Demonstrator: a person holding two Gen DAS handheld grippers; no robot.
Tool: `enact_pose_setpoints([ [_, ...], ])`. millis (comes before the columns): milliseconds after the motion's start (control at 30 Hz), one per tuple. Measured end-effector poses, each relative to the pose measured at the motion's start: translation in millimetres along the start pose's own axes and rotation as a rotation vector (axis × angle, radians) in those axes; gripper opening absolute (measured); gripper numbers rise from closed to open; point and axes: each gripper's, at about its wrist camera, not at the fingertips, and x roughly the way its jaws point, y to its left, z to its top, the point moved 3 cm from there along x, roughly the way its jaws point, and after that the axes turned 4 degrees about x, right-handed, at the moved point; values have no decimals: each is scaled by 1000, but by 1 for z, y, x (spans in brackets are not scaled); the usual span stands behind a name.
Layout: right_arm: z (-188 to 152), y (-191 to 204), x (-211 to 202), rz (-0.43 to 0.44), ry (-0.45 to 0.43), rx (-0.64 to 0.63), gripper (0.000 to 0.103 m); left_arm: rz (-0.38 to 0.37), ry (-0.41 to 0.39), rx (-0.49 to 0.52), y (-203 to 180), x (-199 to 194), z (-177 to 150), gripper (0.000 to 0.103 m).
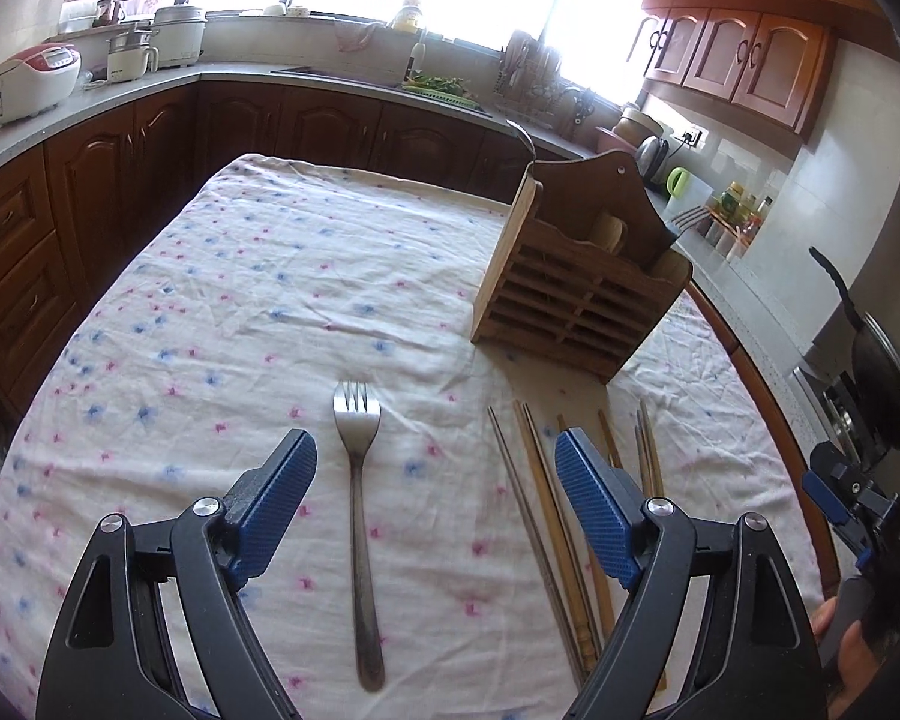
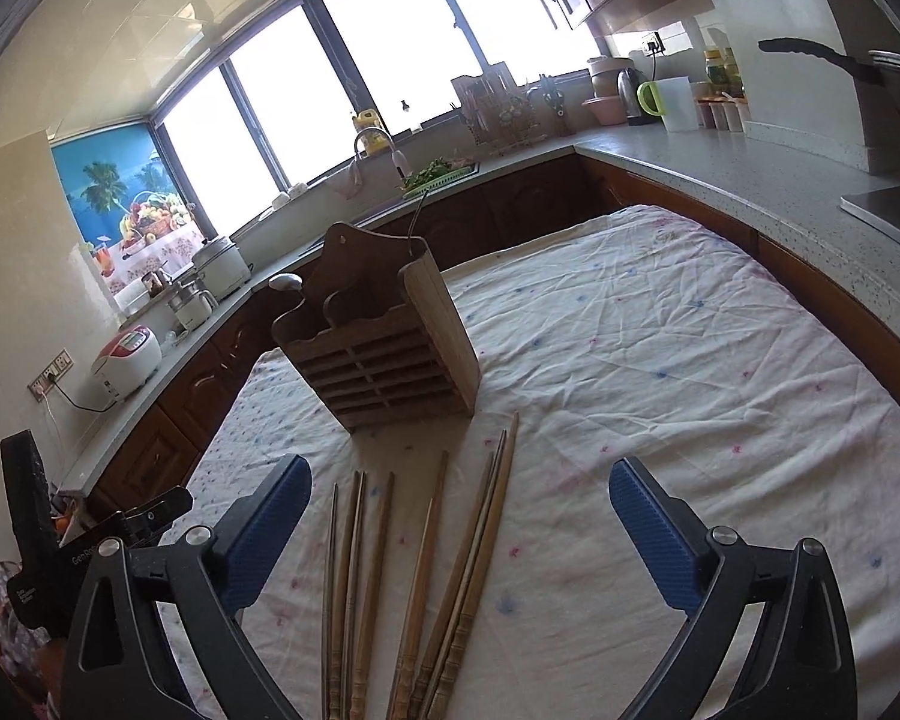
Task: Organize utensils
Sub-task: 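Withdraw both tools from the holder back over the chopsticks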
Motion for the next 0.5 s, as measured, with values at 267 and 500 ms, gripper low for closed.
enact_pose_setpoints([
  [267, -11, -10, 6, -34, 32, 3, 101, -2, 52, -1, -7, 9, -14, 84],
  [500, -13, -8, 18, -35, 61, -11, 99, 1, 77, 12, -12, 18, -12, 84],
])
